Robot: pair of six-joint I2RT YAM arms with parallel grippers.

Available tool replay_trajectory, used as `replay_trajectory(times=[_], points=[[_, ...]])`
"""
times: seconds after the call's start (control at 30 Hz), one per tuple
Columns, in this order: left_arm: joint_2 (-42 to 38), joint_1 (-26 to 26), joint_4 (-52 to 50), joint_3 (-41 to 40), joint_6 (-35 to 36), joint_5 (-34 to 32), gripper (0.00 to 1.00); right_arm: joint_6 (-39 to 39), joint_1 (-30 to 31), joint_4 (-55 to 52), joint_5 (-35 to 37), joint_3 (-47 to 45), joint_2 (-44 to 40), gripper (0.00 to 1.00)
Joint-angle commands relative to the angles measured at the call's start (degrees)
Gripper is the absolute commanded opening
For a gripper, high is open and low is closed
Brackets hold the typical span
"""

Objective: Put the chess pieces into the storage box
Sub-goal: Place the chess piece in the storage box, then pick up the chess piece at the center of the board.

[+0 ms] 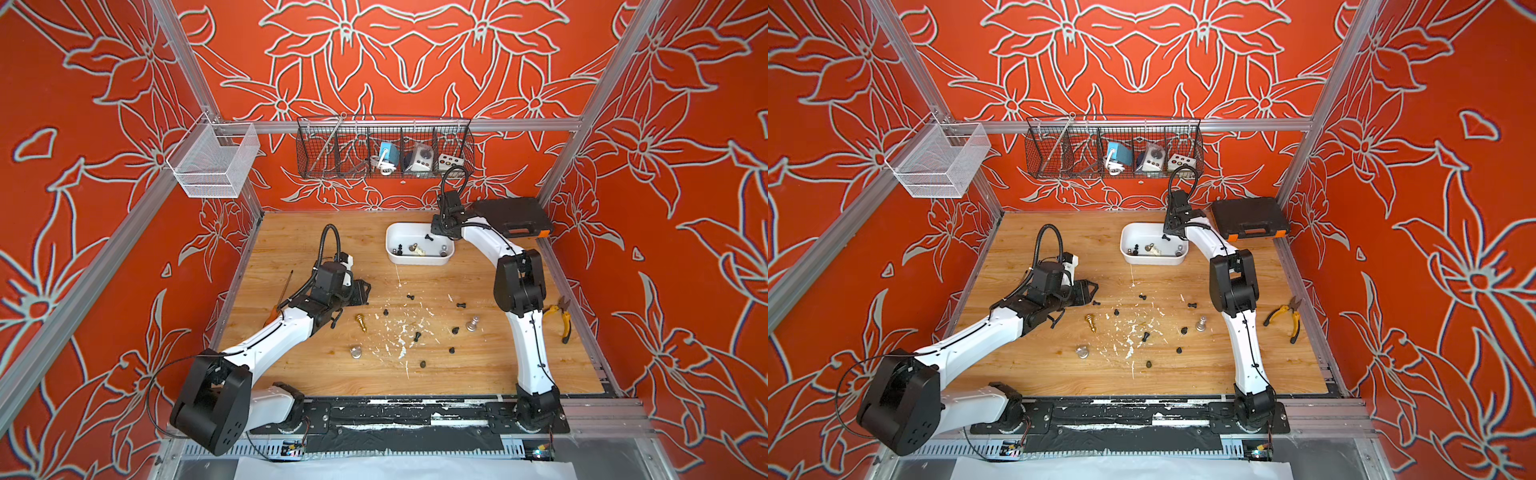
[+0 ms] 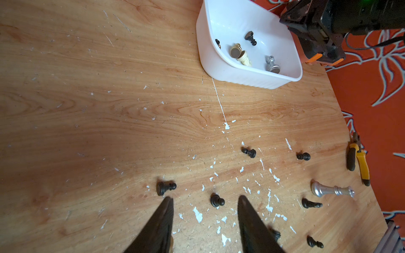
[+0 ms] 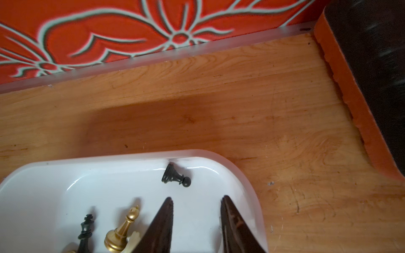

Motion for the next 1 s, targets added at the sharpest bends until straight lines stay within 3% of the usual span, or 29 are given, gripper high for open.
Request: replay_trajectory(times=[0.0, 0.37, 0.77, 0.97], points=[[-1.38, 0.28, 0.10, -0.81, 0.01, -0.51, 0.49, -1.44, -0.42, 1.67, -1.28, -2.52, -4.72, 0.39], [-0.78, 0.32, -1.98, -0.31, 0.41, -0.73, 0.49, -4.60, -0.24, 2.67, -5.02, -9.47, -13.11, 0.39], [0.92, -0.21, -14.00, 3.18, -1.08, -6.15, 0.49, -6.14, 0.46, 10.80, -15.16, -36.81, -32.00, 0.41], [1.16, -2.75, -15.80, 2.53, -3.06, -7.57, 0.49, -7.77, 1.55, 10.67, -20.16, -46.56, -37.52, 0.40]])
